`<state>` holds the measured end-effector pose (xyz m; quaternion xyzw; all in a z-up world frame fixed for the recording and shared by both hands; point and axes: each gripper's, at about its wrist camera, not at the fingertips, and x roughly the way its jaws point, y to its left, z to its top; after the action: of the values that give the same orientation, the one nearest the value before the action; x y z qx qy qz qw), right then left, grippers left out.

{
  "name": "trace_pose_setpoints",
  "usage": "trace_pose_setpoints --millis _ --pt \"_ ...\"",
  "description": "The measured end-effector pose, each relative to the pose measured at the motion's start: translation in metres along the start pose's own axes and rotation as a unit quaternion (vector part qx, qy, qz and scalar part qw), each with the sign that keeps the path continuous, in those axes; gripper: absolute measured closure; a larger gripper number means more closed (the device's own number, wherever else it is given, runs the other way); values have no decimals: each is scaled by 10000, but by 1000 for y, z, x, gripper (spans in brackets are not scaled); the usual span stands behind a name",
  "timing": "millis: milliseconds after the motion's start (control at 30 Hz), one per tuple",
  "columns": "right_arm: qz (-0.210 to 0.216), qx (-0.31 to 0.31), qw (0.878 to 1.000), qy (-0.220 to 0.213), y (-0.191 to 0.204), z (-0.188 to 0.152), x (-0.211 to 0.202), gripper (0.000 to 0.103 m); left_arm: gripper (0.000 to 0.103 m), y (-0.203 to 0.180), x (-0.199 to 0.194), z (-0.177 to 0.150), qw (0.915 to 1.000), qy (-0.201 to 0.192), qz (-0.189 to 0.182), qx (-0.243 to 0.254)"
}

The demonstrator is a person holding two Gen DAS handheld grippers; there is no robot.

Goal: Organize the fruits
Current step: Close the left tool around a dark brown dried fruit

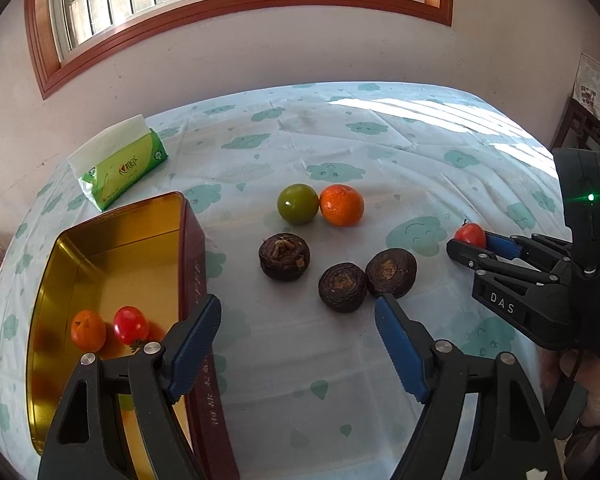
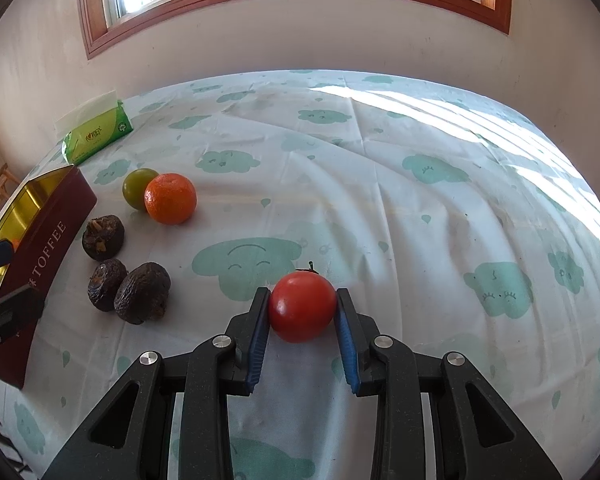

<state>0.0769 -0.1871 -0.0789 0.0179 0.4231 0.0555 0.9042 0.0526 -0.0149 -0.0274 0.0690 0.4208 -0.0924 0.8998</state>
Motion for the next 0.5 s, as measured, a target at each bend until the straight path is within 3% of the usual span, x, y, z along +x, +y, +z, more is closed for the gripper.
trace_pose_setpoints --millis 167,367,500 --pt "116 100 9999 -14 -3 0 0 70 50 -6 25 3 9987 430 -242 -151" --pt "139 119 9998 -17 -4 0 0 70 55 -8 44 4 9967 626 -432 -284" --pt "140 119 9998 -17 -4 0 0 70 57 -11 50 7 9973 586 -365 -232"
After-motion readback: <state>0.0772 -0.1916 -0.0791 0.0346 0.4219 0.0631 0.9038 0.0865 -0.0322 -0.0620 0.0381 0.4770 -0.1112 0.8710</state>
